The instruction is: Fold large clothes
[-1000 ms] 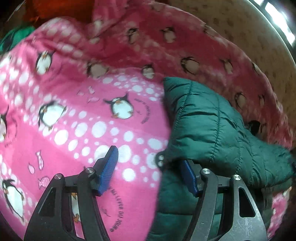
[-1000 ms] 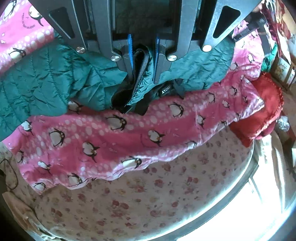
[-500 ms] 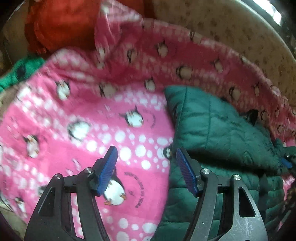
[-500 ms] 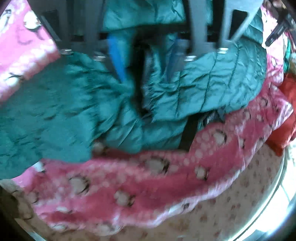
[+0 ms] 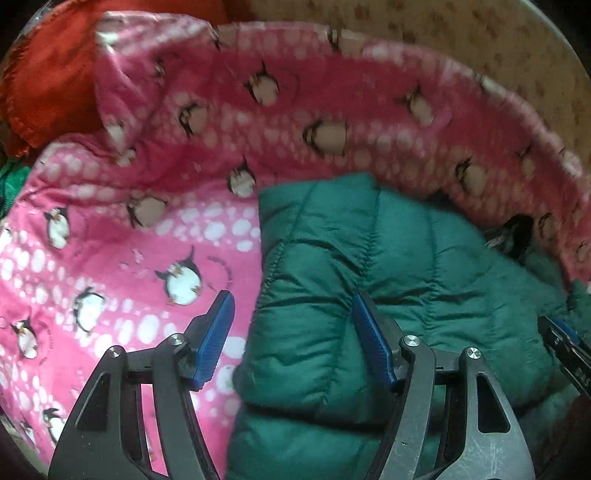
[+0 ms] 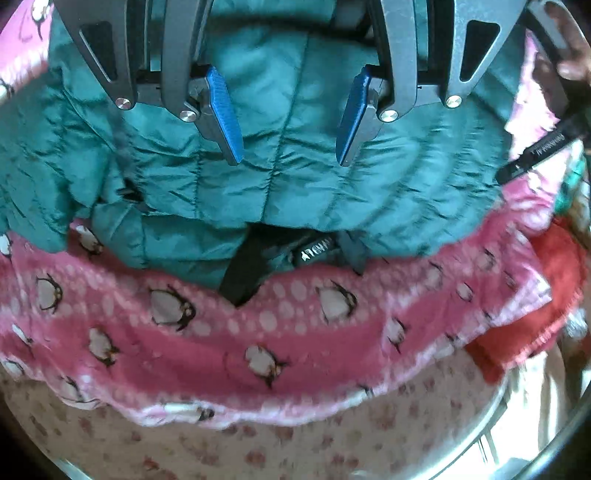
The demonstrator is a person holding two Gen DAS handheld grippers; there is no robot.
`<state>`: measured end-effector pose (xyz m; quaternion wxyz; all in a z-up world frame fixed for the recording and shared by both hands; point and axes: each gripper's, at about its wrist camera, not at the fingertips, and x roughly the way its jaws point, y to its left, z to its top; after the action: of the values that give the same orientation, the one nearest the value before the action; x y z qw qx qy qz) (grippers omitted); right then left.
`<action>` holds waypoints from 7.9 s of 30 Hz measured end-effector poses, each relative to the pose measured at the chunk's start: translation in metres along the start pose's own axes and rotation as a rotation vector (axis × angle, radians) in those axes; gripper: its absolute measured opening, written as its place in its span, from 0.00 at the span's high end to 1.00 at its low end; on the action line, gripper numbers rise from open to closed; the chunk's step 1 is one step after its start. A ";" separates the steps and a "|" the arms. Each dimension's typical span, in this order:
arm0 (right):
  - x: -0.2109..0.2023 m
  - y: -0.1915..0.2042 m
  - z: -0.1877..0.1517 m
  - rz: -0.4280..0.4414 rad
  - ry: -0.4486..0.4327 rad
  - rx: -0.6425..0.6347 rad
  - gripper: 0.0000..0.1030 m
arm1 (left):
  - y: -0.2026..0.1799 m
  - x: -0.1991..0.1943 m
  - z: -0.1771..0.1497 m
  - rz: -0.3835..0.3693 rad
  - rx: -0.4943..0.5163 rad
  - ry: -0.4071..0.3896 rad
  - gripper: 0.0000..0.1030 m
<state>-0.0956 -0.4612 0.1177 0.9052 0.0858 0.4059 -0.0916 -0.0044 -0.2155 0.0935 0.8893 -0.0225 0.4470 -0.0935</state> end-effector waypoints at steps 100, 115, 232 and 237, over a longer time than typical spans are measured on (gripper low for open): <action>-0.137 -0.174 -0.064 -0.229 -0.127 0.160 0.38 | -0.079 -0.102 -0.086 -0.273 0.129 -0.119 0.19; -0.185 -0.371 -0.068 -0.259 -0.283 0.643 0.38 | -0.074 -0.075 -0.091 -0.273 0.092 -0.055 0.19; -0.050 0.018 -0.007 0.477 0.077 0.062 0.37 | 0.006 -0.091 -0.087 -0.381 -0.134 -0.067 0.19; -0.096 -0.019 -0.006 0.420 -0.016 0.101 0.37 | -0.016 -0.091 -0.075 -0.456 -0.166 -0.063 0.19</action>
<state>-0.1670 -0.4687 0.1848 0.9022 0.2130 0.3668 0.0780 -0.1194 -0.2113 0.1226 0.8537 -0.1986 0.4087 -0.2543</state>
